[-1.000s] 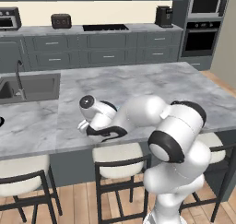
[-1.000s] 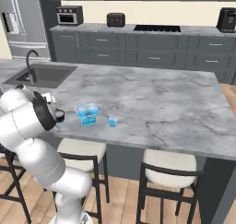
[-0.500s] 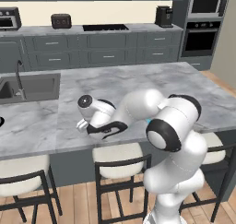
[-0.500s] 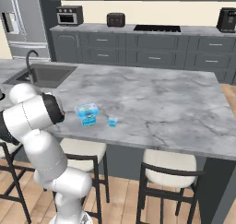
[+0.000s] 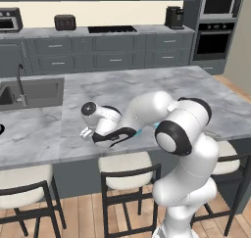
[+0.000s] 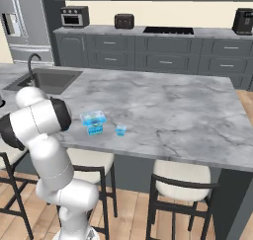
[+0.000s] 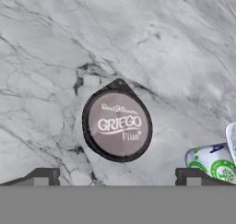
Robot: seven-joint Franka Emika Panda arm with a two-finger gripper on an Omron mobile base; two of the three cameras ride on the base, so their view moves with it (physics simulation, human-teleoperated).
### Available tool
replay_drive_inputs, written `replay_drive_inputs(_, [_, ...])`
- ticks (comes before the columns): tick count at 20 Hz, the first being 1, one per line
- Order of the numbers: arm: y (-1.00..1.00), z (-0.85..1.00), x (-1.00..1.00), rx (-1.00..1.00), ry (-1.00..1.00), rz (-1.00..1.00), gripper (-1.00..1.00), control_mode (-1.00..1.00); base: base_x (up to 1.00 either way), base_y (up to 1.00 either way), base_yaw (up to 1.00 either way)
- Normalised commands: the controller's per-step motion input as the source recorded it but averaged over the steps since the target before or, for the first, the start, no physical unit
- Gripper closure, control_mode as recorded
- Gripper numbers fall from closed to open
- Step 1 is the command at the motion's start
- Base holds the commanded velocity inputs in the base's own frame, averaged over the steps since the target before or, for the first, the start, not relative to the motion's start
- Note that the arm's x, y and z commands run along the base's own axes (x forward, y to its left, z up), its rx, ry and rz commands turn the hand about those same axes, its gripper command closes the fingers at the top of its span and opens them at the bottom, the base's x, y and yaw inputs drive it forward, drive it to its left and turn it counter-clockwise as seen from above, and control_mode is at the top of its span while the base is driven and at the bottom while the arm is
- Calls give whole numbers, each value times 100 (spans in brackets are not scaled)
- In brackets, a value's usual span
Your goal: Stack the yogurt containers by placing the smaller containers on top of the larger containers.
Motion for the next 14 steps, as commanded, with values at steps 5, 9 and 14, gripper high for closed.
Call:
replay_drive_inputs(5, [0,-12,6,0,0,0,-100,-100,0,0,0])
replay_drive_inputs(9, [0,-13,14,0,0,0,-100,-100,0,0,0])
replay_drive_inputs(14, [0,-12,14,0,0,0,-100,-100,0,0,0])
